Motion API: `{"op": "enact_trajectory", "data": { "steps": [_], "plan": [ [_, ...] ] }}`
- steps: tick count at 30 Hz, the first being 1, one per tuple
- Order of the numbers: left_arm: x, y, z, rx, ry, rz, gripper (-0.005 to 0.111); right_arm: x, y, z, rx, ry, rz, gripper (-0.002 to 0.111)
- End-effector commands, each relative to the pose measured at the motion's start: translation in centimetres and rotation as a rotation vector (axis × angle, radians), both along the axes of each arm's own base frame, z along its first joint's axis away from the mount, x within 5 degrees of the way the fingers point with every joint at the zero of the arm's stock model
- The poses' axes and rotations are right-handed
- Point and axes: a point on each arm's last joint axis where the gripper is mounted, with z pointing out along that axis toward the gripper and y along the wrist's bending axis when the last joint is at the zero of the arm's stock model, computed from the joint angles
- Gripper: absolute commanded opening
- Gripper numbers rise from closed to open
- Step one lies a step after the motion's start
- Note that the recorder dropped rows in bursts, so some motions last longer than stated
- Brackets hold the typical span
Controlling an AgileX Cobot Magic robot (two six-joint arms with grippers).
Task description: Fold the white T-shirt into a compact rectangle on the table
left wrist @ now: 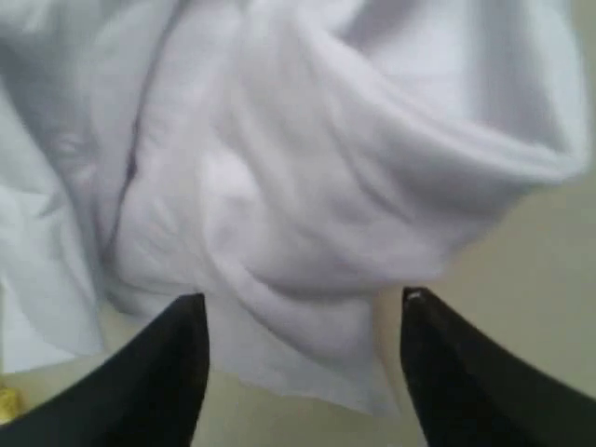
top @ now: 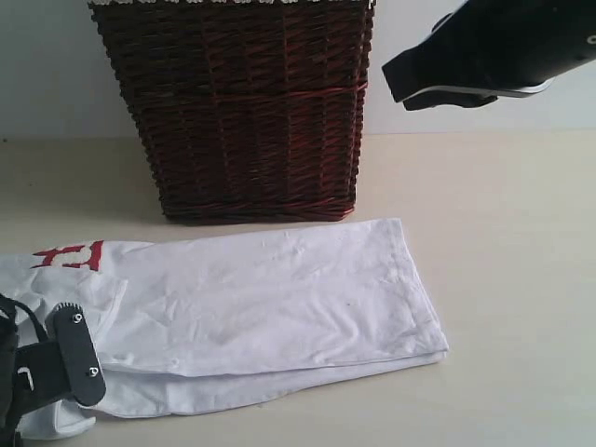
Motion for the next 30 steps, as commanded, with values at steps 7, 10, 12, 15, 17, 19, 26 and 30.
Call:
{"op": "enact_trajectory", "data": {
  "steps": [7, 10, 12, 15, 17, 19, 26, 30],
  "plan": [
    [1.0, -0.5, 0.4, 0.066, -0.050, 0.018, 0.000, -0.1, -0.2, 0.4, 0.002, -0.015, -0.001, 0.008],
    [1.5, -1.3, 1.8, 0.059, -0.023, -0.044, 0.000, -0.1, -0.2, 0.4, 0.002, -0.015, -0.001, 0.008],
    [2.0, -1.6, 2.9, 0.083, -0.009, -0.123, 0.000, -0.1, -0.2, 0.4, 0.003, -0.019, -0.002, 0.008],
    [2.8, -2.2, 4.1, 0.117, 0.014, -0.258, 0.000, 0.0, -0.2, 0.5, 0.004, -0.021, -0.002, 0.008],
    [3.1, -2.5, 4.2, 0.133, 0.024, -0.336, 0.000, 0.0, -0.2, 0.5, 0.004, -0.021, -0.002, 0.008],
    [3.4, -2.9, 4.2, 0.117, 0.000, -0.392, 0.000, 0.0, -0.2, 0.5, 0.004, -0.021, -0.002, 0.008],
    [5.1, -3.4, 5.5, 0.093, -0.269, -0.392, 0.023, 0.0, -0.1, 0.5, 0.008, -0.022, -0.001, 0.008],
    [6.1, -3.9, 6.1, 0.006, -0.397, -0.418, 0.037, -0.1, -0.1, 0.5, 0.007, -0.022, 0.001, 0.008]
  ]
}}
